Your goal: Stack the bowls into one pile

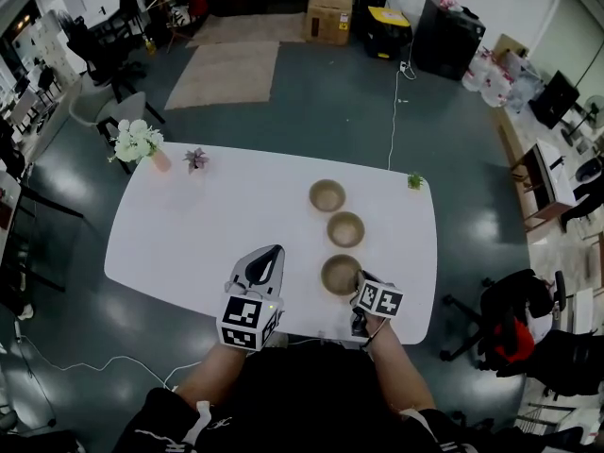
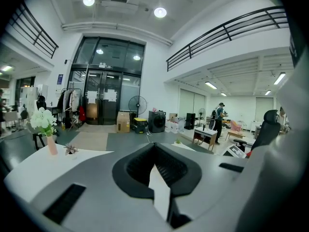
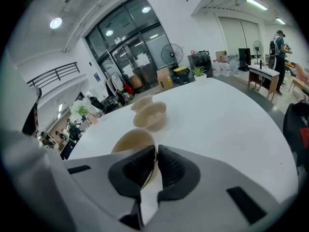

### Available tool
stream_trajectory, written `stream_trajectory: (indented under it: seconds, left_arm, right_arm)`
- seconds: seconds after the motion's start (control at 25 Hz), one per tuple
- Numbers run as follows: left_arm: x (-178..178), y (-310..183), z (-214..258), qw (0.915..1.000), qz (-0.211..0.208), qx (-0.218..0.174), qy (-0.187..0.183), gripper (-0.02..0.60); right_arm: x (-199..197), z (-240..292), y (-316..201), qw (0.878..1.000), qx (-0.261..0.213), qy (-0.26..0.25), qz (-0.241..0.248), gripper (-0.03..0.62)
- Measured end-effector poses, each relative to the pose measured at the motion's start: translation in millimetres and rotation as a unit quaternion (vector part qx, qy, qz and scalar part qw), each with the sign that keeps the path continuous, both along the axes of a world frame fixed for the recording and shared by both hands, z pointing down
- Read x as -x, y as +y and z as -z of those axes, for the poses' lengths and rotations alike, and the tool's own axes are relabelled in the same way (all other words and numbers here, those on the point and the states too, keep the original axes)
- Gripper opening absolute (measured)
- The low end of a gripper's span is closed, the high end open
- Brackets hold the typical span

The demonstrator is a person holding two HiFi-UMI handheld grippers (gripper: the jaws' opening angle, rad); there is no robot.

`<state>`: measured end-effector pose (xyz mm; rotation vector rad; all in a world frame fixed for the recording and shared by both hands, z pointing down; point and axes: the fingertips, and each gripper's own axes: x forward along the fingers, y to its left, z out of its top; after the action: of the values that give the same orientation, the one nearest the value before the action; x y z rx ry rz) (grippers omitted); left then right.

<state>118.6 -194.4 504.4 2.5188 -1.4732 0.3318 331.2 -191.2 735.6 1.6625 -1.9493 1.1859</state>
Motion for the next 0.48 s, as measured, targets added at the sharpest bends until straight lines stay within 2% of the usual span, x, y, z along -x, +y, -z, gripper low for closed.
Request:
stream_trajectory:
  seconds: [0.28,0.48]
  left_arm:
    - [0.3,-3.4,0.4,1.0000,0.004,-0.002,0.002,0.012]
    - [7.0,-4.9,-1.0,0.9999,0.012,-0.002,-0.002,0.012]
  right_arm:
    - [-10.9,49.7,-45.0,0.998,-0.056,-0.022,-0.027,0.038]
    - [-19.6,64.8,-89.3,0.996,-0.077,-0.009,-0.045,0.037]
